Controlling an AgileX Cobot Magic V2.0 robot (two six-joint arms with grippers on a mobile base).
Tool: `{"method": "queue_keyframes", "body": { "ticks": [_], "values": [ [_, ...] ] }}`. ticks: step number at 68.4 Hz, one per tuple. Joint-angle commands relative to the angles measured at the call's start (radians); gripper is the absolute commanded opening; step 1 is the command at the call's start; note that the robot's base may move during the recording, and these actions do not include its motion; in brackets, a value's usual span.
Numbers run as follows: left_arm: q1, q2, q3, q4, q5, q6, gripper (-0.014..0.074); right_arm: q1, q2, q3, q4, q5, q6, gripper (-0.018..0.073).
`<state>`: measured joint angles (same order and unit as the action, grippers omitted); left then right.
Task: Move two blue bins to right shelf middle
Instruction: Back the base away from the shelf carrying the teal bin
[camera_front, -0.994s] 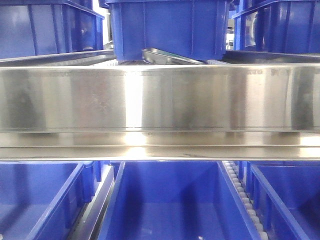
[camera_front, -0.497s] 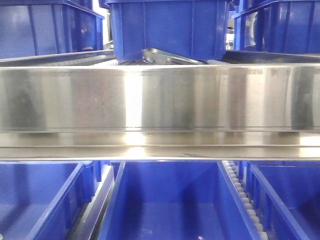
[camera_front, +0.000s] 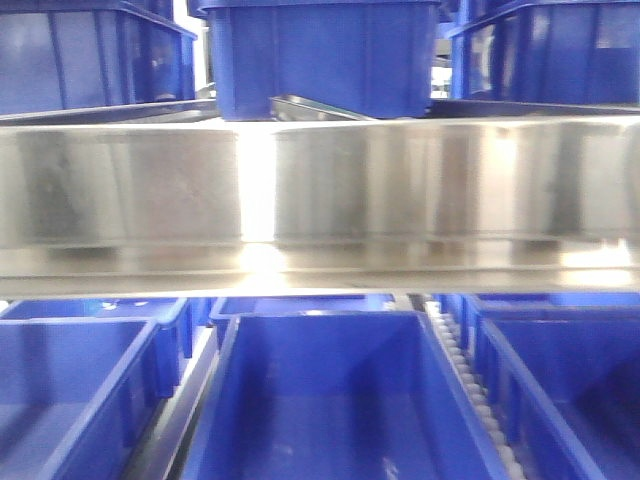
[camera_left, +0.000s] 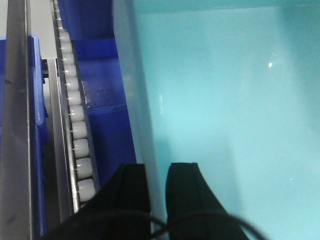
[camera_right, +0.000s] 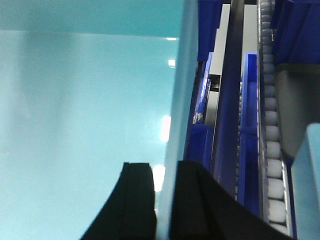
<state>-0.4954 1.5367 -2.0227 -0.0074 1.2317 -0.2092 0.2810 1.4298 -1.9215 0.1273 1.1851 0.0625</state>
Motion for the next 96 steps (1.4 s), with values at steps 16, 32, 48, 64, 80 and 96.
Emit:
{"method": "queue_keyframes", "body": {
  "ticks": [16, 32, 48, 64, 80, 96],
  "values": [
    [0.001, -0.016, -0.013, 0.015, -0.011, 0.014, -0.0111, -0.008, -0.015, -0.01, -0.024, -0.042, -0.018, -0.0153],
    [0.001, -0.016, -0.013, 0.015, -0.011, 0.014, -0.0111, -0.008, -0.015, -0.01, -0.024, -0.042, -0.018, -0.0153],
    [0.001, -0.016, -0.013, 0.015, -0.011, 0.014, -0.0111, -0.008, -0.015, -0.01, -0.024, -0.042, -0.018, -0.0153],
    [0.001, -0.016, -0.013, 0.015, -0.011, 0.014, -0.0111, -0.008, -0.015, -0.01, -0.024, -0.042, -0.018, -0.0153],
    [0.001, -0.016, -0.013, 0.015, -0.011, 0.014, -0.0111, -0.008, -0.015, -0.01, -0.024, -0.042, -0.018, -0.0153],
    [0.001, -0.016, -0.013, 0.015, -0.011, 0.014, -0.0111, -0.008, -0.015, -0.01, -0.024, -0.042, -0.018, -0.0153]
  ]
}}
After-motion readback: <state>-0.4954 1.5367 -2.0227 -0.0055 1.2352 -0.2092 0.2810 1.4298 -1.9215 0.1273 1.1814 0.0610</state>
